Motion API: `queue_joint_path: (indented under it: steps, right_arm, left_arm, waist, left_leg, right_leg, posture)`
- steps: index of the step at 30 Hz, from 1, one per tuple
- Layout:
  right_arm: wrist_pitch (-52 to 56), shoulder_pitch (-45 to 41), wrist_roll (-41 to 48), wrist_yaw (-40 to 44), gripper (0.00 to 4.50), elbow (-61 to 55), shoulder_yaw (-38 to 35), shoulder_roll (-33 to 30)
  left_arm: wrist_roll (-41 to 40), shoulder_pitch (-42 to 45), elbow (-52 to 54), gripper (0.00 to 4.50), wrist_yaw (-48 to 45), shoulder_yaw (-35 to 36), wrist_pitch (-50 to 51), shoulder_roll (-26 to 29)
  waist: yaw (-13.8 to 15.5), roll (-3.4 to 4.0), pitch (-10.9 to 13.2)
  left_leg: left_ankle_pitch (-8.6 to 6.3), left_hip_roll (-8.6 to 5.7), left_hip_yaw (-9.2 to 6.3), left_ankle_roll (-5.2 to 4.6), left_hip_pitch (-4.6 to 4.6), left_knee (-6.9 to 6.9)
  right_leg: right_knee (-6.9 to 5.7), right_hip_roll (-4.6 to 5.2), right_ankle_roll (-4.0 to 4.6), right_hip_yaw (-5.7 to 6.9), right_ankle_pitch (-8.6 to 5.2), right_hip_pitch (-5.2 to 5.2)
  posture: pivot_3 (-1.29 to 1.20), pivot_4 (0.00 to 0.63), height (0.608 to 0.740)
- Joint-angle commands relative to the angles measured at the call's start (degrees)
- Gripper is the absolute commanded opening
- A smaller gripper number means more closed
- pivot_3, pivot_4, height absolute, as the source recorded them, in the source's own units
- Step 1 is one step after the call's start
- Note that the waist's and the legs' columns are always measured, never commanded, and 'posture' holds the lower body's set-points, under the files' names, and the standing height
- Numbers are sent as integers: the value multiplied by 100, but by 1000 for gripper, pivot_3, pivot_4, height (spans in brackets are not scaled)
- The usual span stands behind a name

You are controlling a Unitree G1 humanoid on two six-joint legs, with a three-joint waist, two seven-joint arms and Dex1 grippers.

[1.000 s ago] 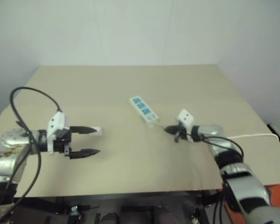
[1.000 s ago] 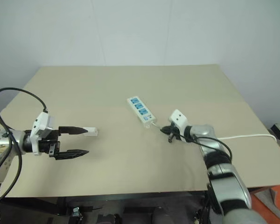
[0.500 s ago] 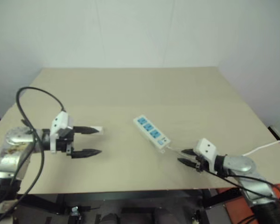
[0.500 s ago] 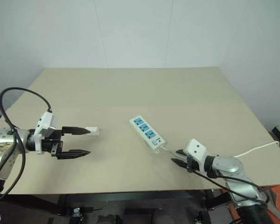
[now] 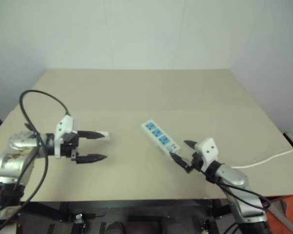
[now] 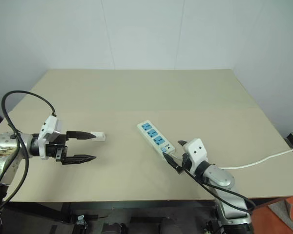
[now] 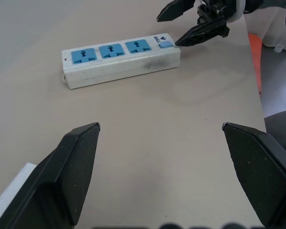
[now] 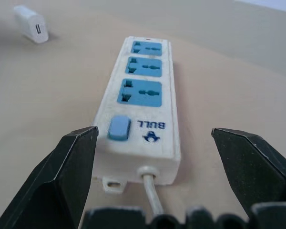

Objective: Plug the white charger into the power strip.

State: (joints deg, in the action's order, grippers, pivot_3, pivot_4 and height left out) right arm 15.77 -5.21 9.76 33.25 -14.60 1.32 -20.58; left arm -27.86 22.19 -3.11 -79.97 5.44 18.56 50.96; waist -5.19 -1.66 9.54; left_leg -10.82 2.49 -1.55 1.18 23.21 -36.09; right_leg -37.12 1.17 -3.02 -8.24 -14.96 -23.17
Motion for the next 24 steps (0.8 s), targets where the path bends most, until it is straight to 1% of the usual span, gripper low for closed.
queue_joint_path:
  steps: [1,3,7,14,19,24]
  right_arm:
    - [186,-32,444,36,4456,-283,-148,78]
    - [216,-47,553,69,4456,-322,-149,79]
    - [156,-84,403,-11,4456,-138,44,91]
    - [-130,-341,142,-95,4456,512,309,285]
    - [-230,-529,124,-99,4456,846,312,366]
    - [-325,-514,173,-61,4456,955,344,462]
  left_arm:
    - [15,106,25,4500,-44,45,-138,25]
    - [33,87,7,4500,-55,59,-167,38]
    - [12,54,57,4500,-34,80,-152,13]
    - [39,11,99,4500,20,89,-173,-7]
    - [26,-15,130,4500,36,128,-173,17]
    - [0,-56,180,4500,60,158,-159,30]
  waist:
    - [-2,0,0]
    - [-2,0,0]
    - [-2,0,0]
    - [-23,0,0]
    - [-26,0,0]
    - [-25,0,0]
  left_leg:
    - [0,0,0,0,0,0]
    - [0,0,0,0,0,0]
    - [0,1,0,0,0,1]
    - [0,1,1,0,-2,0]
    - [0,0,0,0,0,2]
    - [0,1,0,0,0,5]
  right_leg:
    - [0,0,0,-1,0,0]
    - [1,0,0,-1,0,1]
    - [1,0,1,0,0,0]
    - [0,0,1,0,0,1]
    - [1,0,1,0,0,0]
    - [1,0,1,1,0,-1]
  posture:
    - [0,150,740]
    - [0,150,740]
    - [0,150,740]
    - [0,150,740]
    - [0,150,740]
    - [0,150,740]
